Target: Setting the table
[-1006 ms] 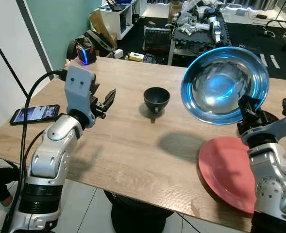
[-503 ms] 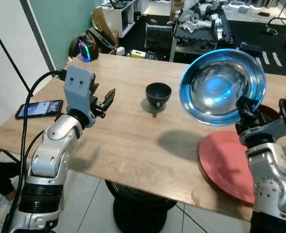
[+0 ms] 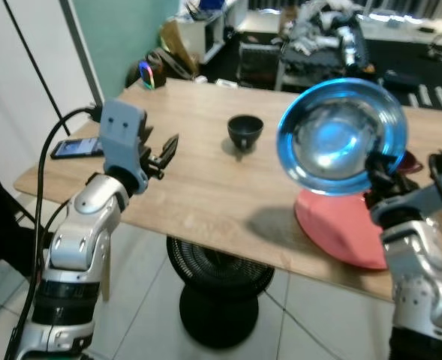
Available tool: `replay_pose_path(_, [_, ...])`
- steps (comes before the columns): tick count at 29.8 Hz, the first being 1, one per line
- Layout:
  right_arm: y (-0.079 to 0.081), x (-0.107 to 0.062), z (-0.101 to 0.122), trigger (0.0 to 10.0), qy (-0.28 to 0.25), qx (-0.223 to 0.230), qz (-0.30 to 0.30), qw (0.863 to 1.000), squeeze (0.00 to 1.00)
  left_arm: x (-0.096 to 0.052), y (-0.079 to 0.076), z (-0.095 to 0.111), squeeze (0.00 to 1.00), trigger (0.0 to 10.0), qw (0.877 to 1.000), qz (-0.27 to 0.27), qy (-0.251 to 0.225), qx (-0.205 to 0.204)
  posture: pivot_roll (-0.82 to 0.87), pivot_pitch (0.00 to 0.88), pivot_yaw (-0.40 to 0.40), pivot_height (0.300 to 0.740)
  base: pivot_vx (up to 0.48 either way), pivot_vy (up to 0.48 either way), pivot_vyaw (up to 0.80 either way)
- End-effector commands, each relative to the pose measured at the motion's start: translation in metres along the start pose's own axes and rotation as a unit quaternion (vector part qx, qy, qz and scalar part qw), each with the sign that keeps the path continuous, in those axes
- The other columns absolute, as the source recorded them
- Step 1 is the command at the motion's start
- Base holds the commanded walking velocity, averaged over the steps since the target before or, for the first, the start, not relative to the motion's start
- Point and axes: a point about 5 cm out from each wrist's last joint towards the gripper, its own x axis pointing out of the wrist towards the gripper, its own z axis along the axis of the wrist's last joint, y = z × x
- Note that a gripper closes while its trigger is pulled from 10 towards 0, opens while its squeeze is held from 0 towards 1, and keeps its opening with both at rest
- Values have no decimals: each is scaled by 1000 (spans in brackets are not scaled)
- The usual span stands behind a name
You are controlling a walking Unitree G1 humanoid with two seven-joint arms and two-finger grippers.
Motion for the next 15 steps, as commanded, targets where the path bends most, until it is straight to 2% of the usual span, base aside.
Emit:
replay_pose_path(1, [6, 0, 2, 10000, -9, 4, 12, 1000, 0, -2, 4, -2, 0, 10000, 1000, 6, 4, -2, -69, 29, 93, 740, -386, 0, 0])
replay_pose_path(15, [5, 1, 2, 10000, -10, 3, 11, 1000, 0, 0, 3, -2, 0, 10000, 1000, 3, 2, -3, -70, 28, 94, 740, -376, 0, 0])
